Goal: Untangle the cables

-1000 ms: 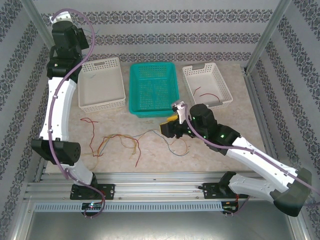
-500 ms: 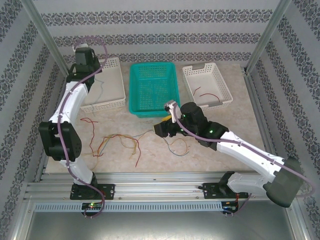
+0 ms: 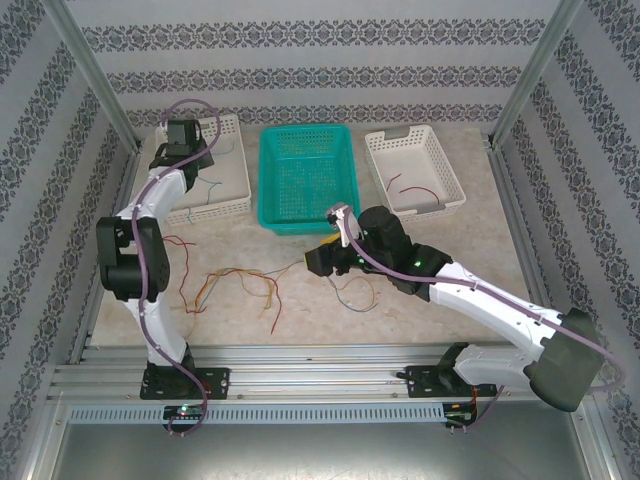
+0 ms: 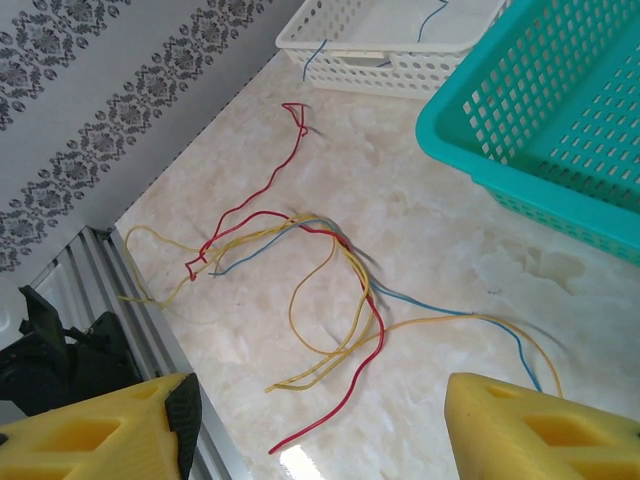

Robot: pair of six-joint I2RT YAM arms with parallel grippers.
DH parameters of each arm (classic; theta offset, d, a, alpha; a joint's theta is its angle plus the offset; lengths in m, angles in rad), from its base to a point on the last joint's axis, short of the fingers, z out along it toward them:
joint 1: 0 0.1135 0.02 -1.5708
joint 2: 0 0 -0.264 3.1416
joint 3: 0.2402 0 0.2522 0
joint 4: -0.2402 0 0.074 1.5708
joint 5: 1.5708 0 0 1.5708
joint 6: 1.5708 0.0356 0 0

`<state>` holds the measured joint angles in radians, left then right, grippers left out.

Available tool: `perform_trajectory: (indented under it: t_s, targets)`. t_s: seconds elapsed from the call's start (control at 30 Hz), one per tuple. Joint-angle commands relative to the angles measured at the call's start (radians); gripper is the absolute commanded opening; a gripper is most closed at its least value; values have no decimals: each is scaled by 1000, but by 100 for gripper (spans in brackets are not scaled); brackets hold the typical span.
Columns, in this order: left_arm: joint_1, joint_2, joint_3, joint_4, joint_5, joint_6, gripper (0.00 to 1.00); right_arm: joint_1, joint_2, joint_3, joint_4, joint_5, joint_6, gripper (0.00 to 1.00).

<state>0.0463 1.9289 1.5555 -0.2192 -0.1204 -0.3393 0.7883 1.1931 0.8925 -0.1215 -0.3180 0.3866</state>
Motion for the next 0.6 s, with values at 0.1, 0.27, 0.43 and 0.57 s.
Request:
perform_trajectory:
  t_s: [0.1,0.27,0.43,0.57]
  targets:
    - [18,90,96,-89,72,-38,18,20,21,-4,26,-42,23,68]
    - [28,75,143,-156,117,-58,50,37,56,3,14,-37,27,70]
    - [31,-70,99,-145,168,-101,83,62,146,25,2,-23,22,71]
    - [29,-189,52,-173,210,-141,100,99,231,39,39,-9,27,72]
